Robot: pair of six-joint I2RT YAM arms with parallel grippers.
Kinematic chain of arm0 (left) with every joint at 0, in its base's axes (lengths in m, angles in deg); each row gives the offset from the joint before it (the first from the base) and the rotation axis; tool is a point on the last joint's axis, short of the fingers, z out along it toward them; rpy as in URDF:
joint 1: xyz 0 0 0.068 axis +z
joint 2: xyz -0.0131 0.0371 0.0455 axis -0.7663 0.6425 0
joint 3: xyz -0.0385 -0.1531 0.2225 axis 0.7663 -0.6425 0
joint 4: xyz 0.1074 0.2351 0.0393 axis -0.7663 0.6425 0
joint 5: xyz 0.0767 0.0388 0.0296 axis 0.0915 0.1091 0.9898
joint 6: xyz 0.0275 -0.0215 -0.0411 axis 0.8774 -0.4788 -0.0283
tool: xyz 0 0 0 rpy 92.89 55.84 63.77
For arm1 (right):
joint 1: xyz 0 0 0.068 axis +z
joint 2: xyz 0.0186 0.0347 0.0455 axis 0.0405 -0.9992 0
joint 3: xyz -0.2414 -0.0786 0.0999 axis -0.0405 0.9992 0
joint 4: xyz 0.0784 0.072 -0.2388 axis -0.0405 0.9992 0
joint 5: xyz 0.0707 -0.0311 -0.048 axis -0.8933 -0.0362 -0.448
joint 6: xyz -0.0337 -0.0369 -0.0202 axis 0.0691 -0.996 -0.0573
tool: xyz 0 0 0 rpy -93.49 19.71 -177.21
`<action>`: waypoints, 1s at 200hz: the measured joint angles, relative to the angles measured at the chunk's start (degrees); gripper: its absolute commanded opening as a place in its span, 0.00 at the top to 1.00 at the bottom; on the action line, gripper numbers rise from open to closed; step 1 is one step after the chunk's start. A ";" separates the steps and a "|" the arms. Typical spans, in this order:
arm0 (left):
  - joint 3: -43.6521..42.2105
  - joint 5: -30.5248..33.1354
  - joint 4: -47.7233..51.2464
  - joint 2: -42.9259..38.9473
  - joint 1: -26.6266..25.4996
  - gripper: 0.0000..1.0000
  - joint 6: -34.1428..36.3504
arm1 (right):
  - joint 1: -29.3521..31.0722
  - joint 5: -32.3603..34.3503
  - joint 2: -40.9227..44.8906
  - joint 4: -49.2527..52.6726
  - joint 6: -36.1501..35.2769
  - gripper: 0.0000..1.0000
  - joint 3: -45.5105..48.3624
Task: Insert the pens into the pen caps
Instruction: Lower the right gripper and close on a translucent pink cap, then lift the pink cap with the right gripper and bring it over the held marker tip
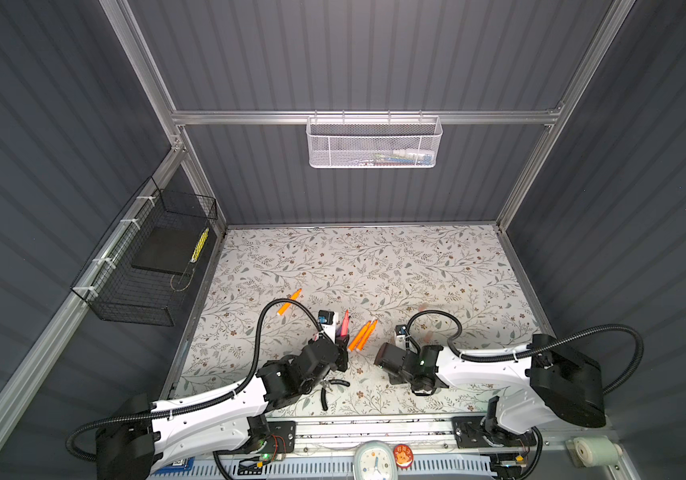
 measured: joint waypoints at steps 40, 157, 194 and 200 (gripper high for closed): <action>-0.04 -0.07 -0.20 0.00 0.00 1.00 0.02 | 0.11 0.20 -0.28 -0.42 0.94 0.79 -0.17; -0.94 0.31 -0.57 -1.68 0.00 1.00 -0.42 | 0.09 1.99 13.33 -2.73 2.58 0.87 6.69; -1.11 -0.44 -1.18 -2.40 0.00 1.00 -0.57 | 0.04 3.76 21.86 -8.11 1.75 0.87 8.02; -1.29 -0.87 -1.57 -2.60 0.00 1.00 -0.42 | 0.04 4.09 23.28 -9.16 1.60 0.88 8.63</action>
